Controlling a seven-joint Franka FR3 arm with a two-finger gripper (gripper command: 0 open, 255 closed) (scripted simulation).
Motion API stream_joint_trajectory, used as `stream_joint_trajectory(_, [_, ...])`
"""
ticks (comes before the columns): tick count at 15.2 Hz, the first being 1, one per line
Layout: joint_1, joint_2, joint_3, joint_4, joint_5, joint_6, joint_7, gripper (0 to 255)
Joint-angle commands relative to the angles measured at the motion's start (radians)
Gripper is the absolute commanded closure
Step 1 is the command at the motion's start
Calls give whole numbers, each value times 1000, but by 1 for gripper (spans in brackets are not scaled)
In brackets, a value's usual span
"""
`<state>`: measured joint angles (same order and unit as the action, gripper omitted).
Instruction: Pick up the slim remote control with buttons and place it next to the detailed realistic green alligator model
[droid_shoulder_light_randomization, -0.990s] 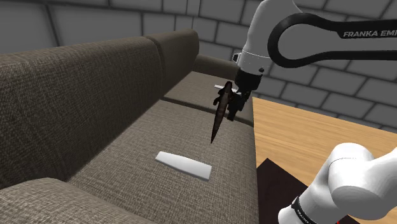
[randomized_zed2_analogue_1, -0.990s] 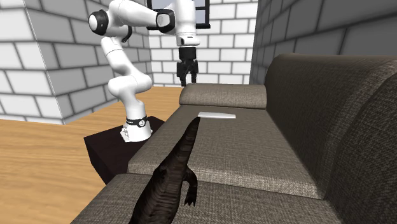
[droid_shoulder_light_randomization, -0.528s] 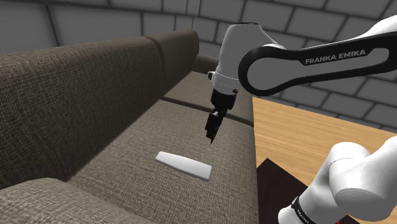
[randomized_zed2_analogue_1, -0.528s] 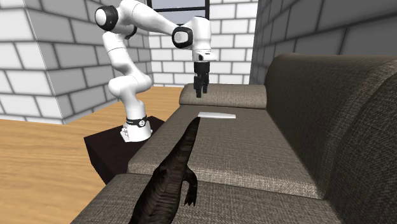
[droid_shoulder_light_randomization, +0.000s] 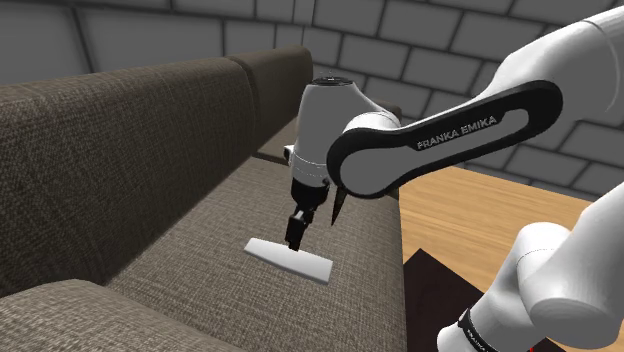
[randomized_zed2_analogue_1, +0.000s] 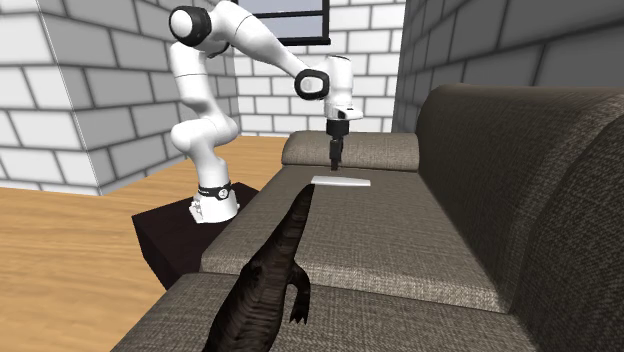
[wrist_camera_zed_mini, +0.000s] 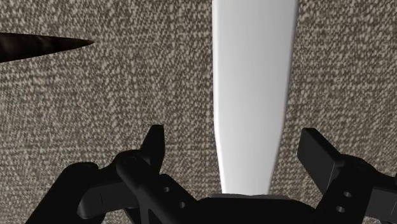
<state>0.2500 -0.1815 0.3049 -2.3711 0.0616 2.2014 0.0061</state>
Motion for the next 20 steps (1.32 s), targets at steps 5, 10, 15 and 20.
stream_joint_trajectory(5, [18, 125, 36, 18, -47, 101, 36, 0])
stream_joint_trajectory(10, [17, 169, 38, -5, -67, 164, 50, 0])
stream_joint_trajectory(15, [17, 169, 38, -5, -67, 164, 50, 0])
stream_joint_trajectory(20, [17, 168, 38, -5, -67, 164, 50, 255])
